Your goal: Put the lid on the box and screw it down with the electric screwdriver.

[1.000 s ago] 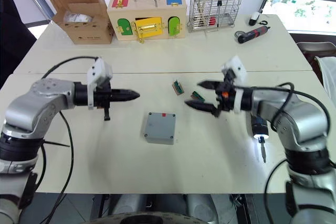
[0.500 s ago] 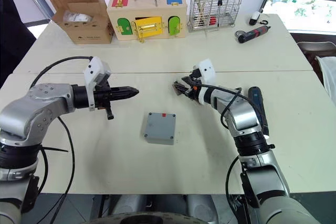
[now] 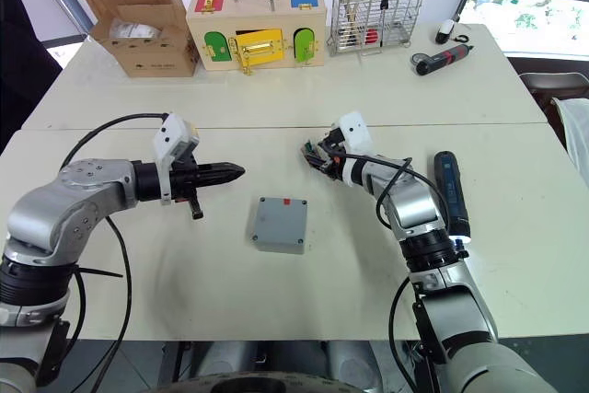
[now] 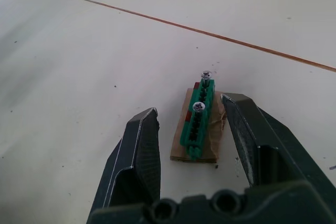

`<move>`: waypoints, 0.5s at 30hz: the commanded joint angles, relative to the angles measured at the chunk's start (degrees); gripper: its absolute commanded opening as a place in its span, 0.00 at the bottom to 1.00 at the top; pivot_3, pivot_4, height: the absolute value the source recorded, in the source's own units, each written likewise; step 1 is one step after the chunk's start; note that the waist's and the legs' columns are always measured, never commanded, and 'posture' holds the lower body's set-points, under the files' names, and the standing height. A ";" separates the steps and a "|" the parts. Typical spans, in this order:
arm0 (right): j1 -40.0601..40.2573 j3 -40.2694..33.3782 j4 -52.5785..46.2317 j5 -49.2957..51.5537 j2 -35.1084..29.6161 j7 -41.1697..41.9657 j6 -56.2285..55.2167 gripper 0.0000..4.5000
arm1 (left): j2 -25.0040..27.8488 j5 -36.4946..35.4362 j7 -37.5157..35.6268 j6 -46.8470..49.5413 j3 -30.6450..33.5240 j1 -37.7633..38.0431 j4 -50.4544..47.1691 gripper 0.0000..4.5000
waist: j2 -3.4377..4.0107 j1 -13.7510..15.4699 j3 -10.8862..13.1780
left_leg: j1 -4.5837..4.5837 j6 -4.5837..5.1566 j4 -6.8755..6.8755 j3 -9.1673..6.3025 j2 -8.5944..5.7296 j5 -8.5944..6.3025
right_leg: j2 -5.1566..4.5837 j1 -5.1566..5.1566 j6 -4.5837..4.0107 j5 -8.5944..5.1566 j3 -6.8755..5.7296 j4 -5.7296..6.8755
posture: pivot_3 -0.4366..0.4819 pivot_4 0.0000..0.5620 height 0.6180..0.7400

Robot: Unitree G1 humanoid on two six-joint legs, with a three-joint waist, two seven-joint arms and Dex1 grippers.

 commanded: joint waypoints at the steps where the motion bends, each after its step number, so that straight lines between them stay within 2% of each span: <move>1: -1.43 -1.36 -0.56 0.12 0.72 -0.19 -1.29 0.47 | 0.34 0.10 -0.28 -1.38 -0.03 0.08 -0.53 0.00 | 0.00 -0.01 0.00 | 0.00 0.00 0.00 0.00 0.00 0.00 | 0.00 0.00 0.00 0.00 0.00 0.00 | 0.48 0.27 1.00; 4: -1.39 -1.69 -0.30 0.01 1.02 -0.26 -1.37 0.29 | 0.61 0.17 -0.60 -1.77 -0.40 0.20 -0.40 0.00 | 0.00 -0.01 0.00 | 0.00 0.00 0.00 0.00 0.00 0.00 | 0.00 0.00 0.00 0.00 0.00 0.00 | 0.48 0.27 1.00; 6: -1.41 -1.73 0.05 -0.22 1.12 -0.34 -1.62 0.06 | 0.71 0.21 -0.71 -2.02 -0.48 0.22 -0.27 0.00 | 0.00 -0.02 0.00 | 0.00 0.00 0.00 0.00 0.00 0.00 | 0.00 0.00 0.00 0.00 0.00 0.00 | 0.48 0.27 1.00; 7: -1.40 -1.75 0.16 -0.30 1.13 -0.34 -1.61 0.01 | 0.74 0.22 -0.75 -2.10 -0.51 0.23 -0.28 0.00 | 0.00 -0.01 0.00 | 0.00 0.00 0.00 0.00 0.00 0.00 | 0.00 0.00 0.00 0.00 0.00 0.00 | 0.48 0.27 1.00; 15: -1.30 -2.25 0.00 0.00 1.38 -0.60 -1.19 0.01 | 0.78 -0.03 -1.73 -2.20 -0.69 0.33 -0.60 0.00 | 0.00 -0.02 0.00 | 0.00 0.00 0.00 0.00 0.00 0.00 | 0.01 0.00 0.00 0.00 0.00 0.00 | 0.48 0.27 1.00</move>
